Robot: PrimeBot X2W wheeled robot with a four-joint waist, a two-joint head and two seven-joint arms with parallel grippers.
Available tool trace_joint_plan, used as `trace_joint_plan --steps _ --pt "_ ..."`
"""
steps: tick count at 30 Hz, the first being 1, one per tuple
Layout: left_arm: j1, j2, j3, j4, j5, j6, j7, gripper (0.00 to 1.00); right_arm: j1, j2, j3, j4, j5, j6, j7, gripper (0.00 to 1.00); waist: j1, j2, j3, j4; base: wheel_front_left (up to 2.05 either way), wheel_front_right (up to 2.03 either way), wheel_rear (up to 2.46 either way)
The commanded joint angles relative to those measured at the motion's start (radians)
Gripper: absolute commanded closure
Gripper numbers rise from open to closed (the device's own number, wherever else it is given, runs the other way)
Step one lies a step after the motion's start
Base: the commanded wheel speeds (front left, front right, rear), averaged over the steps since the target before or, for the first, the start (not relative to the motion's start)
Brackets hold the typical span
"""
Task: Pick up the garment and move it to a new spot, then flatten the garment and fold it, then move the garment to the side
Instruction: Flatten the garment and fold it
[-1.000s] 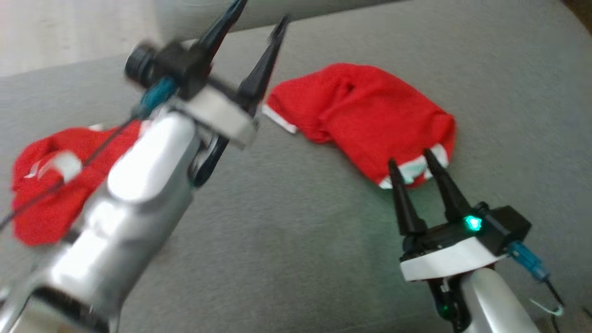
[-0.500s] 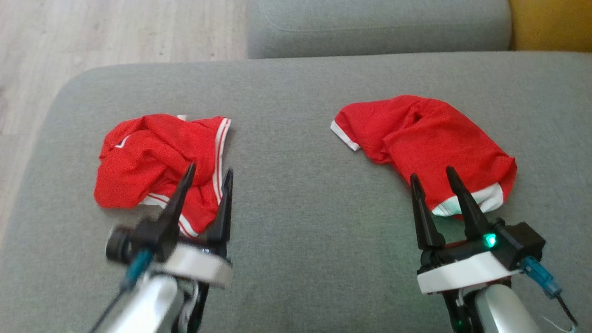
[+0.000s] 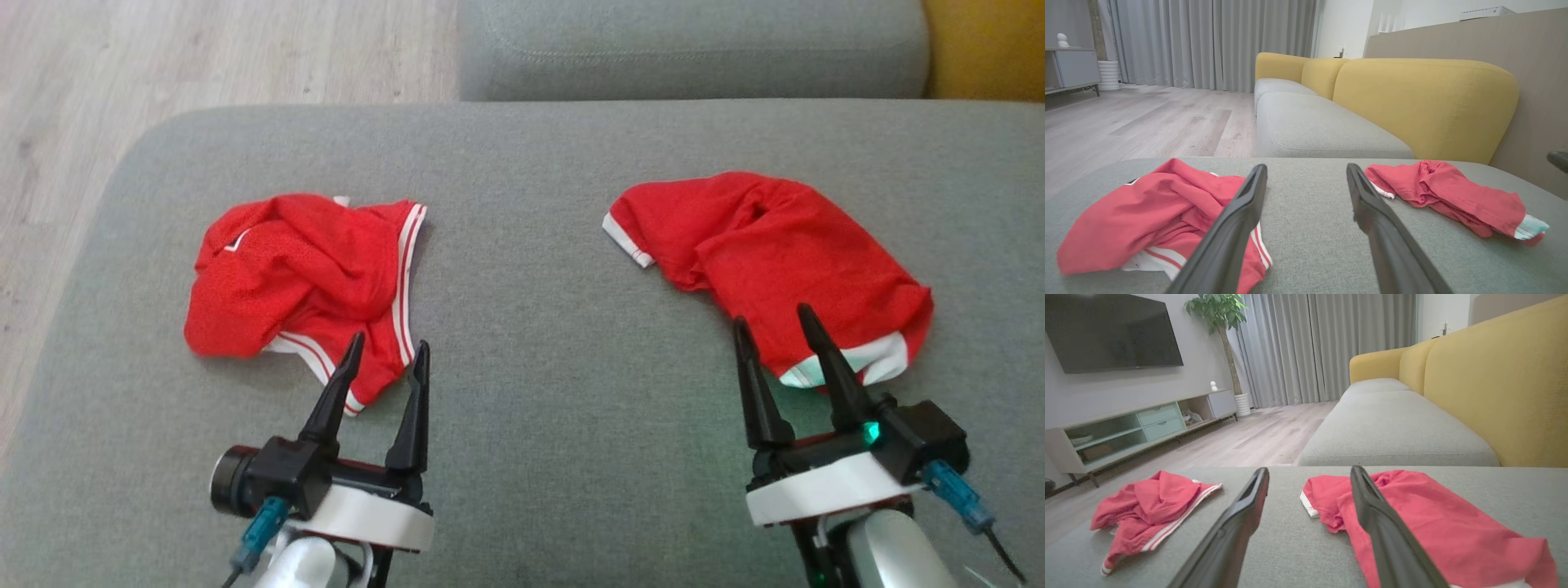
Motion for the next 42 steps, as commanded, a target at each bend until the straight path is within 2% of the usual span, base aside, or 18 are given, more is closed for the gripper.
trace_joint_plan --steps 1,5,12,17,24,26,33,42 --pt "-0.047 -0.003 0.050 -0.029 0.013 -0.013 -0.005 0.00 -0.032 -0.004 0.005 -0.016 -0.030 0.007 -0.011 0.00 0.0001 0.0000 0.016 0.011 0.00 0.00 0.00" --pt "-0.049 -0.024 0.073 -0.017 0.023 -0.037 -0.005 0.00 -0.083 -0.004 -0.051 0.066 -0.092 0.007 0.003 0.00 0.0001 0.0000 0.046 0.029 0.00 0.00 0.00" --pt "-0.059 -0.056 0.090 0.009 0.047 -0.074 -0.005 0.00 -0.191 -0.004 -0.172 0.213 -0.282 0.007 0.124 0.00 0.0001 0.0000 0.076 0.062 0.00 0.00 0.00" --pt "-0.066 -0.081 0.107 0.031 0.068 -0.102 -0.005 0.00 -0.241 -0.004 -0.202 0.300 -0.427 0.007 0.183 0.00 0.0001 0.0000 0.089 0.082 0.00 0.00 0.00" --pt "-0.067 -0.097 0.132 0.039 0.089 -0.122 -0.005 0.00 -0.265 -0.004 -0.238 0.355 -0.503 0.007 0.194 0.01 0.0001 0.0000 0.099 0.088 0.00 0.00 0.00" --pt "-0.069 -0.102 0.137 0.040 0.095 -0.127 -0.005 0.00 -0.273 -0.004 -0.245 0.371 -0.518 0.007 0.202 1.00 0.0001 0.0000 0.102 0.087 0.00 0.00 0.00" --pt "-0.064 -0.115 0.155 0.048 0.110 -0.144 -0.005 0.00 -0.295 -0.004 -0.248 0.380 -0.500 0.007 0.155 1.00 0.0001 0.0000 0.091 0.077 0.00 0.00 0.00" --pt "-0.032 -0.131 0.167 0.062 0.119 -0.158 -0.005 0.00 -0.341 -0.004 -0.123 0.317 -0.289 0.007 0.100 1.00 0.0001 0.0000 0.024 0.071 0.00 0.00 0.00"
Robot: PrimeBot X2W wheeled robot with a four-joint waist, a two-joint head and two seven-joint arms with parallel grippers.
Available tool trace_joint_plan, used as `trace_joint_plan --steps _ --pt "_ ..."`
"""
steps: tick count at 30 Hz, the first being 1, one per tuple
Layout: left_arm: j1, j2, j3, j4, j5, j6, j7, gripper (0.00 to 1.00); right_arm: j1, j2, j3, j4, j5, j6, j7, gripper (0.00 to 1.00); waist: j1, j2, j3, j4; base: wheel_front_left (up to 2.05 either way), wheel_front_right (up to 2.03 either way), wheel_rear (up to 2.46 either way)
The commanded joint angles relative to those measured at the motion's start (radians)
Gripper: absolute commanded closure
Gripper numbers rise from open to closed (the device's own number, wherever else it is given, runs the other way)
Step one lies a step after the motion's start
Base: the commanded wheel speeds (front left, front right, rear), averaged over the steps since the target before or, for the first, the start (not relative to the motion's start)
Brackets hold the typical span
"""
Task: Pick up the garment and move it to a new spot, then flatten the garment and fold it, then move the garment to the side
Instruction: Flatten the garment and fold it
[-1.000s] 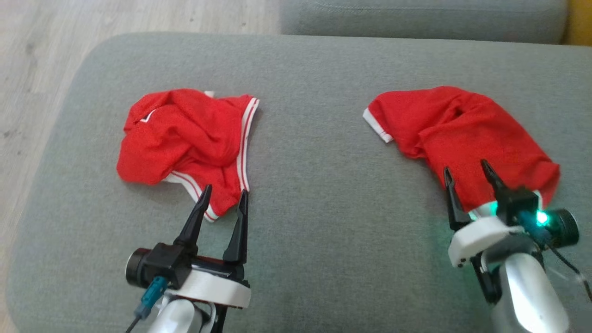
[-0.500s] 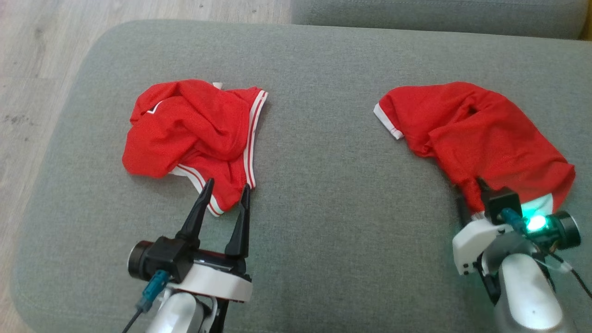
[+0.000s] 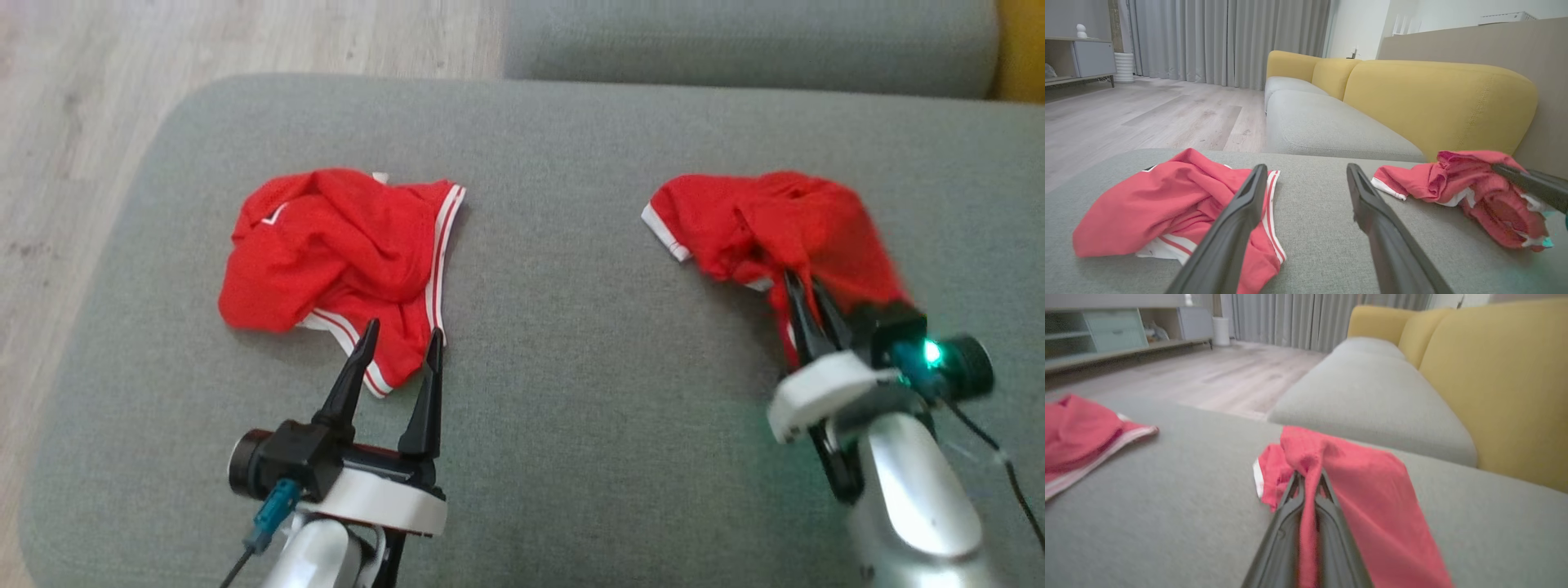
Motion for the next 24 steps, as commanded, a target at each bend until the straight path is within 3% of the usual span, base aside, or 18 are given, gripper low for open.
trace_joint_plan --steps 1,7,9,12,18,24 --pt "-0.007 -0.006 0.038 -0.027 0.005 -0.004 -0.005 0.00 -0.075 -0.004 0.055 -0.058 0.039 0.007 -0.004 1.00 0.0000 0.0000 -0.019 0.001 0.00 0.00 0.00" --pt "0.017 -0.016 0.035 -0.019 0.005 -0.007 -0.005 0.00 -0.217 -0.004 0.160 -0.112 0.199 0.007 0.063 1.00 0.0000 0.0000 -0.075 0.015 0.00 0.00 0.00" --pt "0.028 -0.018 0.035 -0.017 0.003 -0.006 -0.005 0.00 -0.272 -0.004 0.188 -0.119 0.312 0.007 0.079 1.00 0.0000 0.0000 -0.093 0.022 0.00 0.00 0.00" --pt "0.040 -0.019 0.037 -0.016 0.002 -0.005 -0.005 0.00 -0.331 -0.004 0.187 -0.116 0.406 0.007 0.087 1.00 0.0000 0.0000 -0.108 0.024 0.00 0.00 0.00" --pt "0.059 -0.021 0.052 -0.027 0.003 0.001 -0.005 0.00 -0.392 -0.004 0.080 -0.034 0.498 0.007 0.118 1.00 0.0000 0.0000 -0.114 0.009 0.00 0.00 0.00" --pt "0.045 -0.022 0.057 -0.041 0.011 -0.004 -0.005 0.00 -0.183 -0.004 -0.045 0.070 0.567 0.007 0.141 1.00 0.0000 0.0000 -0.076 -0.020 0.00 0.00 0.00"
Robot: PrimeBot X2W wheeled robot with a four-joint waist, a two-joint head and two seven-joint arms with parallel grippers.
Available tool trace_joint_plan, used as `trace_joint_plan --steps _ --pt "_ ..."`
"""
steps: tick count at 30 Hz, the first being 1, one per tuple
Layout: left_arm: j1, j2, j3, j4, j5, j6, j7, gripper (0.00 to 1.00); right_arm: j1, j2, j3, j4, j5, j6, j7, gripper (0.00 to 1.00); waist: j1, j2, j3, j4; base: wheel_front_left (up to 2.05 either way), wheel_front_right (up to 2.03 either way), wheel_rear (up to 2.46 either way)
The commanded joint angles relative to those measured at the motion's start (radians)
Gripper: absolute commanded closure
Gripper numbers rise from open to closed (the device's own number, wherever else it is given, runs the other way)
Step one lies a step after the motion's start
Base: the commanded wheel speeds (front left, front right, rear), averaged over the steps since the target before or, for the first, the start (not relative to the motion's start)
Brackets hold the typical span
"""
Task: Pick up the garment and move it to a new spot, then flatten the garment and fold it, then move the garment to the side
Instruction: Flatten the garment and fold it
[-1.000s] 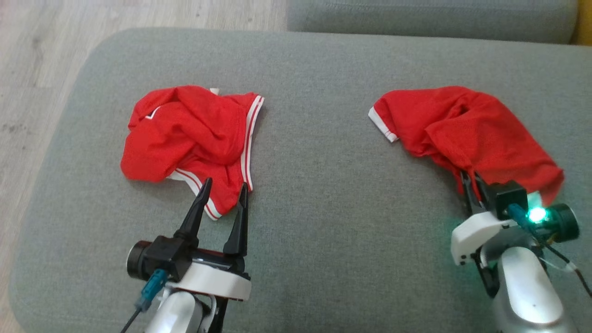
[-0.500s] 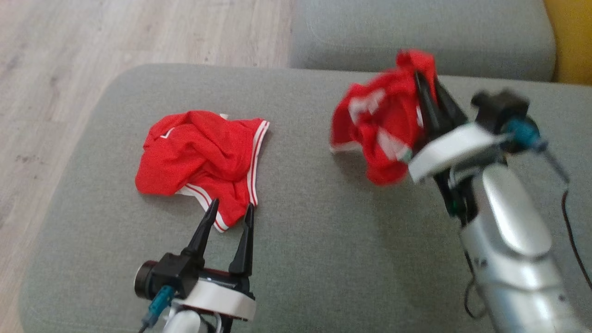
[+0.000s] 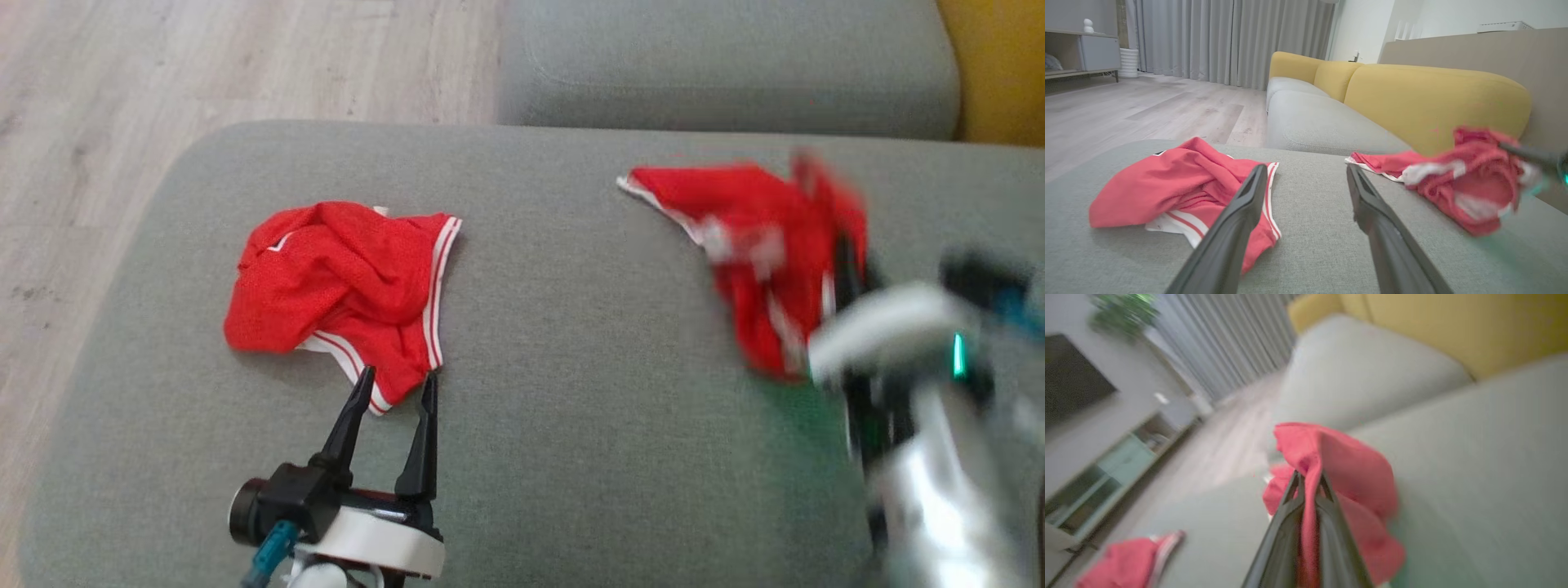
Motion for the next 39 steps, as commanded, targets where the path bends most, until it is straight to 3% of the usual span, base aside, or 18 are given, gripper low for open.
trace_joint_plan --steps 1,2,3,7,11,16,21,27,39 --pt "-0.053 -0.006 0.030 -0.032 0.012 -0.004 -0.005 0.00 0.037 0.000 -0.014 0.011 -0.016 0.007 -0.008 1.00 -0.0001 0.0000 0.019 -0.016 0.00 0.00 0.00" --pt "-0.057 -0.006 0.030 -0.032 0.013 -0.006 -0.005 0.00 0.064 0.000 -0.048 0.038 -0.054 0.007 -0.028 0.87 -0.0001 0.0000 0.027 -0.021 0.00 0.00 0.00" --pt "-0.061 -0.005 0.029 -0.031 0.015 -0.009 -0.005 0.00 0.084 0.000 -0.092 0.065 -0.102 0.007 -0.052 0.00 -0.0001 0.0000 0.033 -0.026 0.00 0.00 0.00" --pt "-0.074 -0.003 0.036 -0.029 0.020 -0.013 -0.005 0.00 0.082 0.000 -0.211 0.125 -0.222 0.007 -0.115 0.00 -0.0001 0.0000 0.052 -0.047 0.00 0.00 0.00" --pt "-0.081 -0.004 0.038 -0.024 0.022 -0.017 -0.005 0.00 0.043 0.000 -0.215 0.119 -0.253 0.007 -0.181 0.00 -0.0001 0.0000 0.056 -0.062 0.00 0.00 0.00" --pt "-0.080 -0.006 0.034 -0.020 0.020 -0.019 -0.005 0.00 0.069 0.000 -0.122 0.028 -0.286 0.007 -0.238 0.00 -0.0001 0.0000 0.045 -0.067 0.00 0.00 0.00" --pt "-0.076 -0.007 0.036 -0.020 0.019 -0.019 -0.005 0.00 0.193 0.000 0.004 -0.094 -0.251 0.007 -0.254 0.00 -0.0001 0.0000 0.036 -0.066 0.00 0.00 0.00" --pt "-0.074 -0.008 0.036 -0.022 0.021 -0.019 -0.005 0.00 0.292 0.000 0.044 -0.146 -0.241 0.007 -0.247 0.00 -0.0001 0.0000 0.040 -0.062 0.00 0.00 0.00" --pt "-0.084 -0.010 0.029 -0.020 0.020 -0.024 -0.005 0.00 0.264 0.000 -0.120 -0.097 -0.378 0.007 -0.147 0.00 -0.0001 0.0000 0.077 -0.033 0.00 0.00 0.00"
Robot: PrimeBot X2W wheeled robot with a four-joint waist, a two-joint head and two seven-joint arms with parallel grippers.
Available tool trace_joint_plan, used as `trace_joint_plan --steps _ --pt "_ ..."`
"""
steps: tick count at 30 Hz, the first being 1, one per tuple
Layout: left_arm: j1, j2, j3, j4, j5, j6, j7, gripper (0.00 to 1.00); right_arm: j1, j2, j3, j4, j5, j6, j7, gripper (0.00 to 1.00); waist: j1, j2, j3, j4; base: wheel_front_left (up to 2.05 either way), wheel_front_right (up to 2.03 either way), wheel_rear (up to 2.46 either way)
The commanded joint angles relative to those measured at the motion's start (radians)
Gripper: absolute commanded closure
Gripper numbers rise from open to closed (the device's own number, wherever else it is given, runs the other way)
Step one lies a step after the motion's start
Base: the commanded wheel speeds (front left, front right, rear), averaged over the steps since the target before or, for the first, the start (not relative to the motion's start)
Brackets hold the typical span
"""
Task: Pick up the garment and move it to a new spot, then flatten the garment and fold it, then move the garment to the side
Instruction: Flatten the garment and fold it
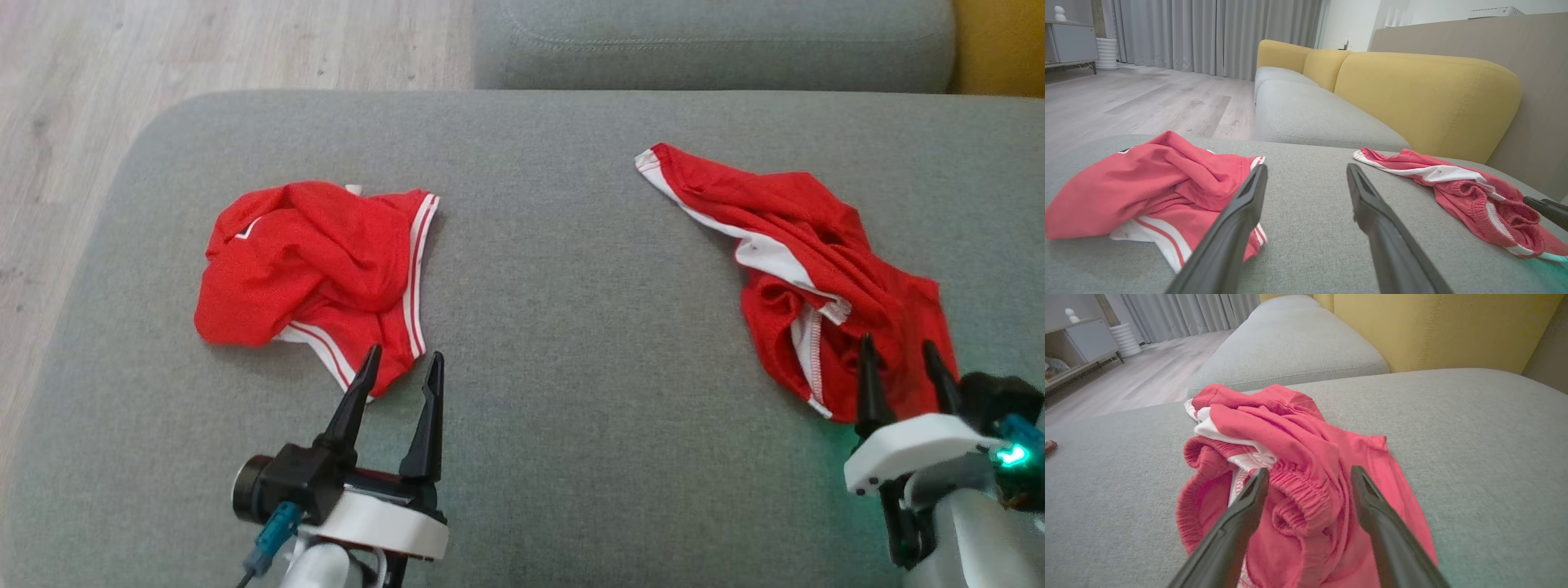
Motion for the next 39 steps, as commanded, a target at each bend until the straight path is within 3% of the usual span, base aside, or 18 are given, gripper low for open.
trace_joint_plan --steps 1,6,7,8,10,11,17,22,30,39 --pt "-0.045 -0.004 0.026 -0.027 0.002 -0.002 -0.005 0.00 -0.049 -0.005 0.020 -0.025 -0.010 0.007 -0.001 0.00 -0.0001 0.0000 0.005 0.005 0.00 0.00 0.00" --pt "-0.055 -0.004 0.025 -0.023 0.002 -0.005 -0.005 0.00 -0.081 -0.005 -0.001 0.018 -0.051 0.007 0.022 0.00 -0.0001 0.0000 0.021 0.015 0.00 0.00 0.00" --pt "-0.057 -0.004 0.025 -0.022 0.002 -0.005 -0.005 0.00 -0.086 -0.005 -0.006 0.026 -0.056 0.007 0.026 0.04 -0.0001 0.0000 0.022 0.016 0.00 0.00 0.00" --pt "-0.057 -0.004 0.025 -0.022 0.002 -0.005 -0.005 0.00 -0.092 -0.005 -0.010 0.033 -0.060 0.007 0.028 0.23 -0.0001 0.0000 0.023 0.017 0.00 0.00 0.00" --pt "-0.059 -0.005 0.025 -0.021 0.002 -0.005 -0.005 0.00 -0.103 -0.005 -0.015 0.047 -0.068 0.007 0.033 0.91 -0.0001 0.0000 0.024 0.018 0.00 0.00 0.00" --pt "-0.059 -0.005 0.025 -0.021 0.002 -0.005 -0.005 0.00 -0.108 -0.005 -0.016 0.054 -0.071 0.007 0.034 1.00 -0.0001 0.0000 0.024 0.018 0.00 0.00 0.00" --pt "-0.059 -0.005 0.028 -0.013 0.003 -0.005 -0.005 0.00 -0.150 -0.005 -0.025 0.048 -0.090 0.007 -0.007 1.00 -0.0001 0.0000 0.014 0.018 0.00 0.00 0.00" --pt "-0.055 -0.005 0.027 -0.011 0.001 -0.004 -0.005 0.00 -0.191 -0.005 -0.017 -0.026 -0.112 0.007 -0.020 1.00 -0.0001 0.0000 -0.004 0.028 0.00 0.00 0.00" --pt "-0.048 -0.005 0.004 -0.013 -0.021 0.002 -0.005 0.00 -0.277 -0.005 0.050 -0.176 -0.177 0.007 0.098 1.00 -0.0001 0.0000 -0.021 0.075 0.00 0.00 0.00" --pt "-0.044 -0.005 -0.012 -0.019 -0.032 0.014 -0.005 0.00 -0.285 -0.005 0.073 -0.203 -0.165 0.007 0.127 1.00 -0.0001 0.0000 -0.025 0.131 0.00 0.00 0.00"
